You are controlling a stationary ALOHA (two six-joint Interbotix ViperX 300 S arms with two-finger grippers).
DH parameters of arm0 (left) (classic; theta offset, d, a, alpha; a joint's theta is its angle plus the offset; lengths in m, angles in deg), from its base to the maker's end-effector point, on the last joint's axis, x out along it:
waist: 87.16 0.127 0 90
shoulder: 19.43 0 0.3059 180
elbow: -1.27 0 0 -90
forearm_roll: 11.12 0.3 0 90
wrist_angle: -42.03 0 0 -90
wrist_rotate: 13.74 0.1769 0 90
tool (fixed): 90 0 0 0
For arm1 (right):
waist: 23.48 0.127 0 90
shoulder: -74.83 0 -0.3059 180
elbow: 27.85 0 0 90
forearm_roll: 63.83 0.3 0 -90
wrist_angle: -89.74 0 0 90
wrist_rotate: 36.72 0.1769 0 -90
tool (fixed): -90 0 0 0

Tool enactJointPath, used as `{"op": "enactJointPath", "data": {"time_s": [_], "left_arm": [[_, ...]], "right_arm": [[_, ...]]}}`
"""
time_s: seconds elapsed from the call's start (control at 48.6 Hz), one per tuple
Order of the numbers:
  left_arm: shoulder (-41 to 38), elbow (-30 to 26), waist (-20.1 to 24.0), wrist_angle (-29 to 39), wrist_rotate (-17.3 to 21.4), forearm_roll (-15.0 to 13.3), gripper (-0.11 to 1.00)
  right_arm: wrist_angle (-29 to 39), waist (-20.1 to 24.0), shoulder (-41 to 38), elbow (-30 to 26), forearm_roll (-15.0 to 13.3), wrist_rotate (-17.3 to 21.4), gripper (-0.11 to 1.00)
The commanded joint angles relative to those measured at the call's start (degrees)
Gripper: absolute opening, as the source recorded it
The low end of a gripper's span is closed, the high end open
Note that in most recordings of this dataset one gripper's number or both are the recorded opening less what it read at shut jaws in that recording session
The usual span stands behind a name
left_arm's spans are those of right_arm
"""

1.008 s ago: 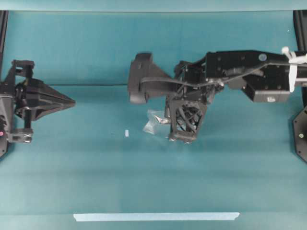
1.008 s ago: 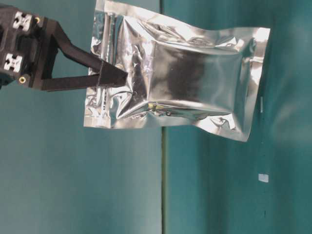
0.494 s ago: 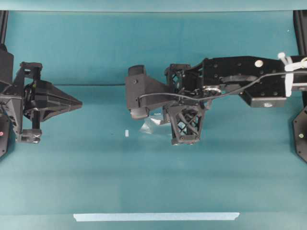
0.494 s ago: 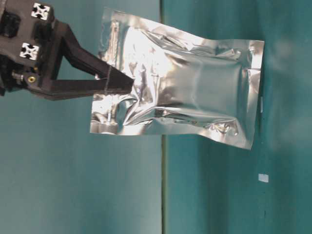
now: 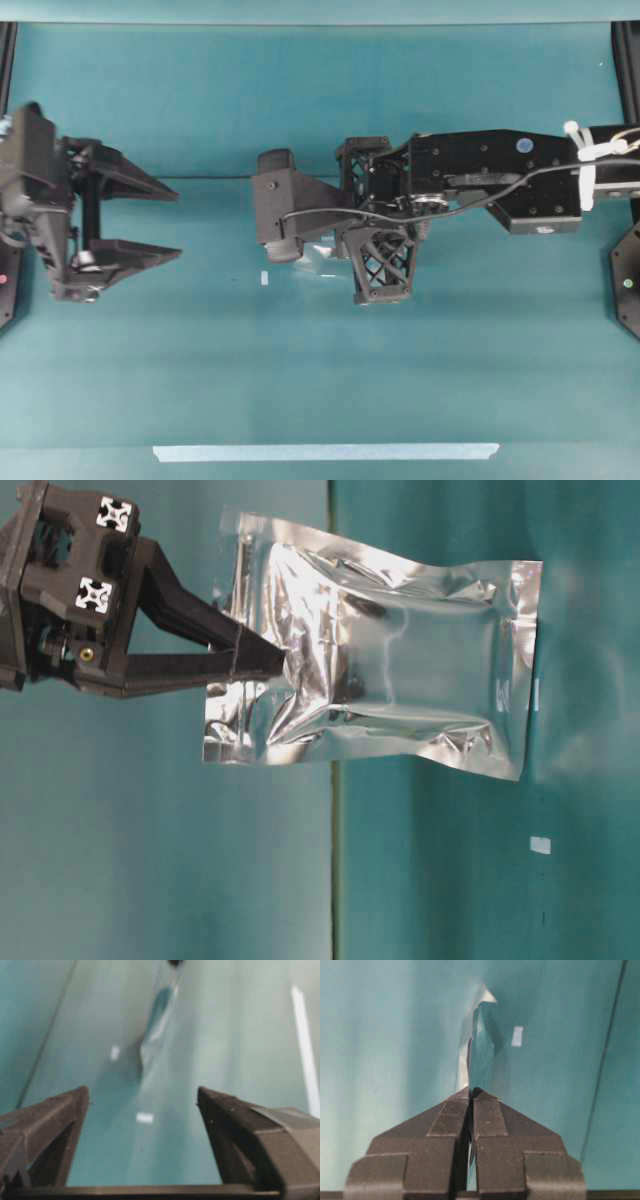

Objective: Hand over the silver zip bag and make it stand upright.
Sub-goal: 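Move the open left gripper toward the bag's lower edge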

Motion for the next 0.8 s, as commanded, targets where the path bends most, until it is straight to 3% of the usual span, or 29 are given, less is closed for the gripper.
{"op": "enactJointPath", "data": {"time_s": [0.0, 0.576, 0.782], "left_arm": [[-1.14, -0.62, 0.00, -0.62, 0.09, 0.18, 0.90], [-2.46, -0.26, 0.00, -1.67, -0.44, 0.09, 0.93], [-4.92, 1.41, 0.00, -10.63, -0.35, 0.09, 0.93]], "right_arm": [[-0.18, 0.26, 0.18, -1.76, -0.18, -0.44, 0.01], [-0.70, 0.62, -1.49, -3.08, -0.44, -2.46, 0.01], [-1.23, 0.97, -2.02, -3.08, -0.44, -3.87, 0.01]]}}
